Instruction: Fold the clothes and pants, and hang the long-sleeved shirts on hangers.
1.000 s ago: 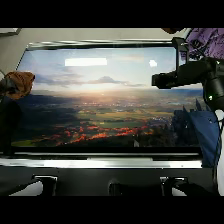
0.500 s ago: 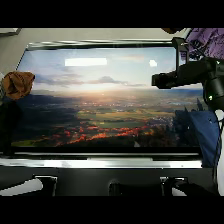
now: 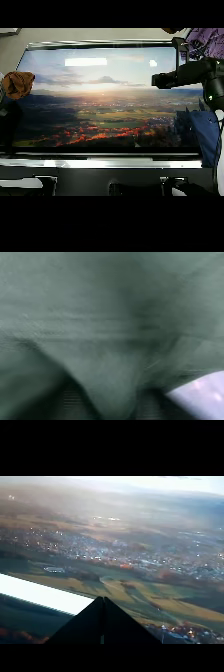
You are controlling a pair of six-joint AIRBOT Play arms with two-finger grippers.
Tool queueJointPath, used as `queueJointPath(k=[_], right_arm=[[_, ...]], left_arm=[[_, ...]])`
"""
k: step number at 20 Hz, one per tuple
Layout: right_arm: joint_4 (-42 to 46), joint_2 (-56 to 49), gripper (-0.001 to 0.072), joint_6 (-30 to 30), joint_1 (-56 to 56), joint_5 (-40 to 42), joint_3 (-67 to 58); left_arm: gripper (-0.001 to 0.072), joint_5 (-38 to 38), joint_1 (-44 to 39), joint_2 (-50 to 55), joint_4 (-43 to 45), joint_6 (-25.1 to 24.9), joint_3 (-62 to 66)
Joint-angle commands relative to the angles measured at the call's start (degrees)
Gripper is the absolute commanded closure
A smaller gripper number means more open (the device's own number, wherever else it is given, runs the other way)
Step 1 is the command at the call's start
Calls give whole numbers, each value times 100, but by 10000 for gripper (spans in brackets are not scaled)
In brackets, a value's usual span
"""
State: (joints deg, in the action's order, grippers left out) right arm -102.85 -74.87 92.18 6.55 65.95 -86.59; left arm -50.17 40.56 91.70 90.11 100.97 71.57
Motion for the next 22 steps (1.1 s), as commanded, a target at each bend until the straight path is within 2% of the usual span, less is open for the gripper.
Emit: queueJointPath(k=[1, 5, 8, 12, 15, 17, 19, 20, 21, 22], right_arm=[[-4, 11, 682, -2, 7, 57, -4], [0, 118, 683, -2, 7, 337, -7], [68, 352, 683, 31, 7, 544, -4], [522, 774, 679, 446, 7, 1250, -4], [625, 1141, 638, 378, 7, 1331, -4], [625, 1305, 633, 378, 7, 1329, -4], [595, 1344, 622, 332, 7, 1325, 11], [549, 1342, 622, 297, 7, 1283, 63], [535, 1344, 570, 291, 7, 1198, 168], [535, 1342, 465, 247, 7, 1128, 278]], left_arm=[[689, -409, -140, 44, -166, -162, 122], [693, -1091, -1217, -682, -844, -212, 149], [692, -1499, -2778, -1523, -1530, -149, 149], [692, -1574, -5257, -1989, -1707, 1029, 149], [692, -1259, -6944, -1735, -1703, 1709, 146], [692, -1078, -7775, -1360, -1705, 2065, 146], [689, -1062, -8262, -916, -1707, 2269, 149], [678, -1080, -8369, -745, -1711, 2269, 149], [584, -1130, -8382, -667, -1727, 2269, 151], [457, -1204, -8303, -684, -1722, 2236, 153]])
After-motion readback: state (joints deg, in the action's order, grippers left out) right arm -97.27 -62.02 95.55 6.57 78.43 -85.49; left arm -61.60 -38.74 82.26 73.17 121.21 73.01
